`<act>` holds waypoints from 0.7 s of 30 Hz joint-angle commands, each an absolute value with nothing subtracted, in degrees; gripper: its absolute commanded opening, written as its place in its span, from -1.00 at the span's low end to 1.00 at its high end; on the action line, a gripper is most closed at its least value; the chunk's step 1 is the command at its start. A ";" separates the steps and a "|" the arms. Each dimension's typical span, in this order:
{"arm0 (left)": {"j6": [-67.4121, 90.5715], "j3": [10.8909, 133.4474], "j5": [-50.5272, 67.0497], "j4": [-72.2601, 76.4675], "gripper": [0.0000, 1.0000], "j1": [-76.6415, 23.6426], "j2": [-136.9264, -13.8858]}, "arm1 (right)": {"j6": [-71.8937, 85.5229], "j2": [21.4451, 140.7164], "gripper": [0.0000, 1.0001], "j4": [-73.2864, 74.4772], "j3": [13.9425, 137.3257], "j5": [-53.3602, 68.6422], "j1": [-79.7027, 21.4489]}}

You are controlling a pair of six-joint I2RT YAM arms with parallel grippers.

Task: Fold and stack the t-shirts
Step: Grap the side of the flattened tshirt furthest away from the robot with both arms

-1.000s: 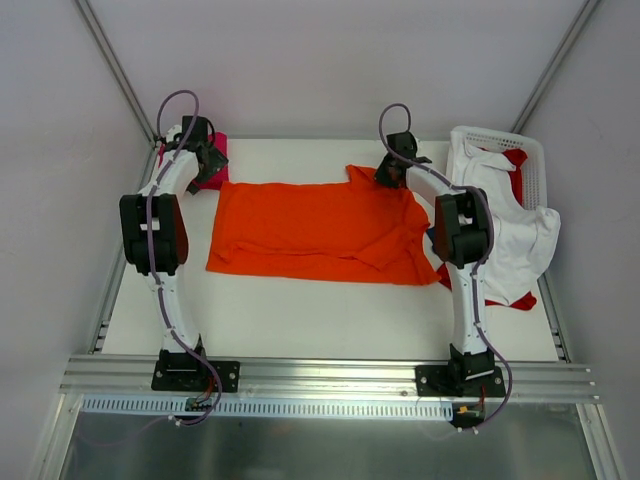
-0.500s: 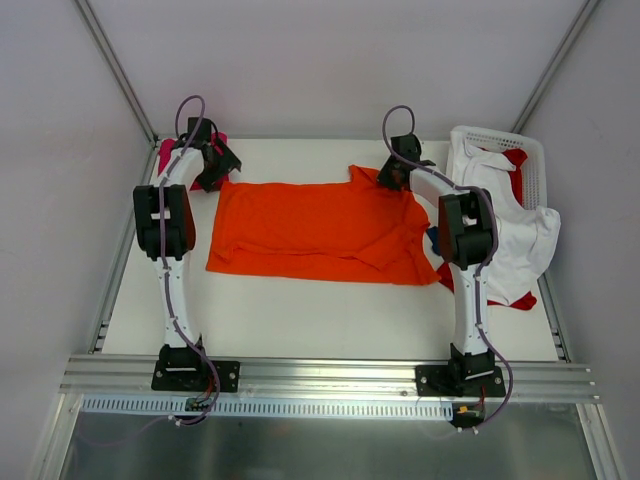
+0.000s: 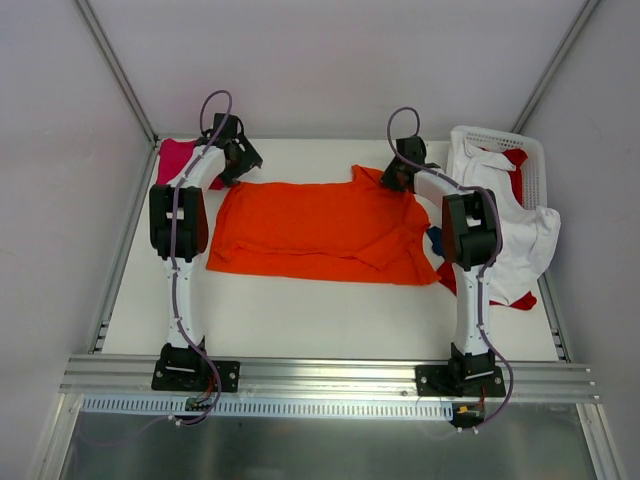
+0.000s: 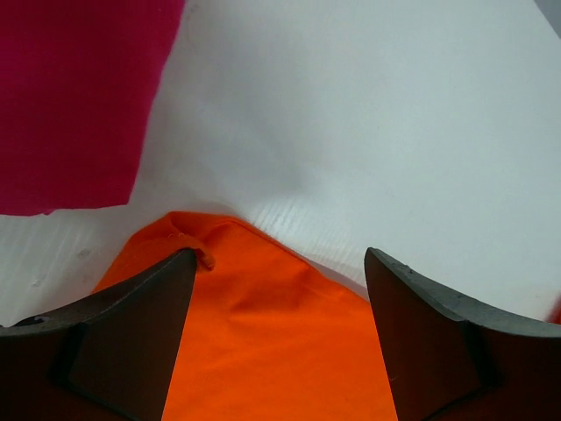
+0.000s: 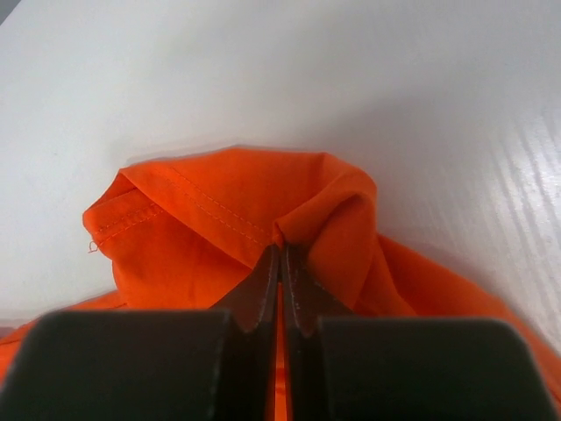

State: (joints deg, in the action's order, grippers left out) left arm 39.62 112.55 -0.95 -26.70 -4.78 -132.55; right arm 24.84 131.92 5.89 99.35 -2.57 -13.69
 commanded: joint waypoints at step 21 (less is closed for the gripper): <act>40.34 107.14 -12.57 -26.89 -0.02 -5.45 -128.32 | 25.31 129.64 -0.99 6.42 95.54 -2.29 -11.51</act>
